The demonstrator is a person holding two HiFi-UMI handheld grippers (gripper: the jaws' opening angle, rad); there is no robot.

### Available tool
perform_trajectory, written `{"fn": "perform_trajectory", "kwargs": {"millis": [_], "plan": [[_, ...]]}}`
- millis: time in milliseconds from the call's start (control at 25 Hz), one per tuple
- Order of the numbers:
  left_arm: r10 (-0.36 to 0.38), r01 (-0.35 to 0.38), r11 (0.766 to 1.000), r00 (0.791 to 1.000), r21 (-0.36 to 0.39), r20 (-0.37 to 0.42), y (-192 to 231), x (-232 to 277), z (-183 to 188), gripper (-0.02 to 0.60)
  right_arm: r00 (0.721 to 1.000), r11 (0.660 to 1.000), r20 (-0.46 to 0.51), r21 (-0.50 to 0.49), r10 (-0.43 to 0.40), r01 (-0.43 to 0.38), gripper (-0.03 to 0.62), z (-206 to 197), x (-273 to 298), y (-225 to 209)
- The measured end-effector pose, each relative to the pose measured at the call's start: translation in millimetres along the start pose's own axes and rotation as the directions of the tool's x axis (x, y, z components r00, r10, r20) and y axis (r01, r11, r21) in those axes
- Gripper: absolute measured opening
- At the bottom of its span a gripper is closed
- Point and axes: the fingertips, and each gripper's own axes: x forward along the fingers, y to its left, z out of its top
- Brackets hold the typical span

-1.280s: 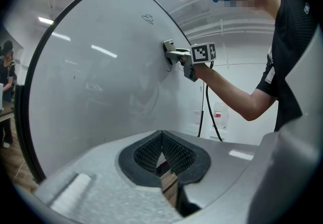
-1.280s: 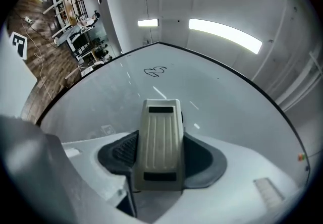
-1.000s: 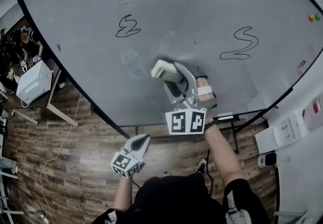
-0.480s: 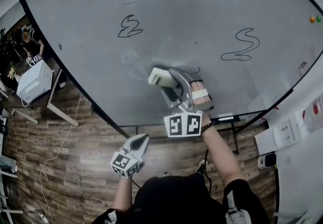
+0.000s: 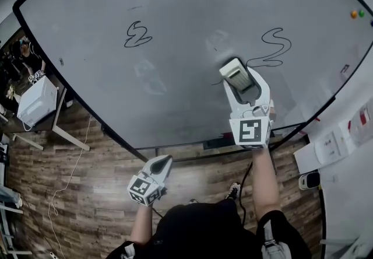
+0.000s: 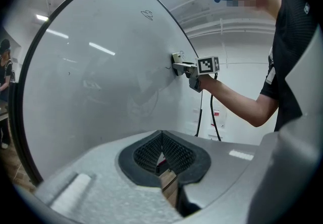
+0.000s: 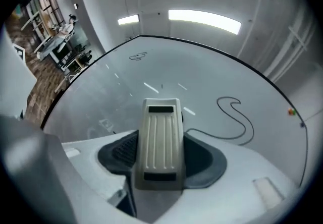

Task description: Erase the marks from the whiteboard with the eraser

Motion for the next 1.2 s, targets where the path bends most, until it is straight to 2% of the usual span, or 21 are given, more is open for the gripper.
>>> {"fn": "perform_trajectory", "kwargs": {"millis": [160,320,560,680,880,1200], "plan": [[-0.017,0.017,1.0,1.0,-0.003,-0.012,-6.5,5.6,-1.4,0.011,0.999,0.999,-0.044,0.042,-0.021,0.023,0.253,-19.9,-8.6,-7.4],[-0.022,0.022,1.0,1.0,0.003,-0.013,-9.0,6.6,-2.9,0.011,0.998,0.999,-0.061,0.03,-0.01,0.012,0.252,-20.6,-6.8,13.0],[-0.005,0.005,1.0,1.0,-0.006,-0.019,-8.2,2.0,-6.1,0.011,0.986,0.989,-0.148,-0.11,0.081,-0.098,0.252,-29.3,-6.3,87.0],[0.0,0.0,1.0,1.0,-0.014,-0.023,-7.9,0.6,-5.7,0.011,0.981,0.978,-0.174,-0.169,0.089,-0.119,0.253,-36.2,-7.5,106.6],[-0.005,0.005,1.0,1.0,-0.024,-0.027,-7.5,-0.4,-9.8,0.011,0.98,0.969,-0.198,-0.235,0.022,-0.07,0.252,-38.2,-9.1,92.9],[-0.028,0.027,0.999,0.999,-0.019,-0.024,-12.3,4.8,-8.5,0.011,0.967,0.985,-0.245,-0.168,-0.077,0.035,0.252,-58.0,-22.1,31.8]]}}
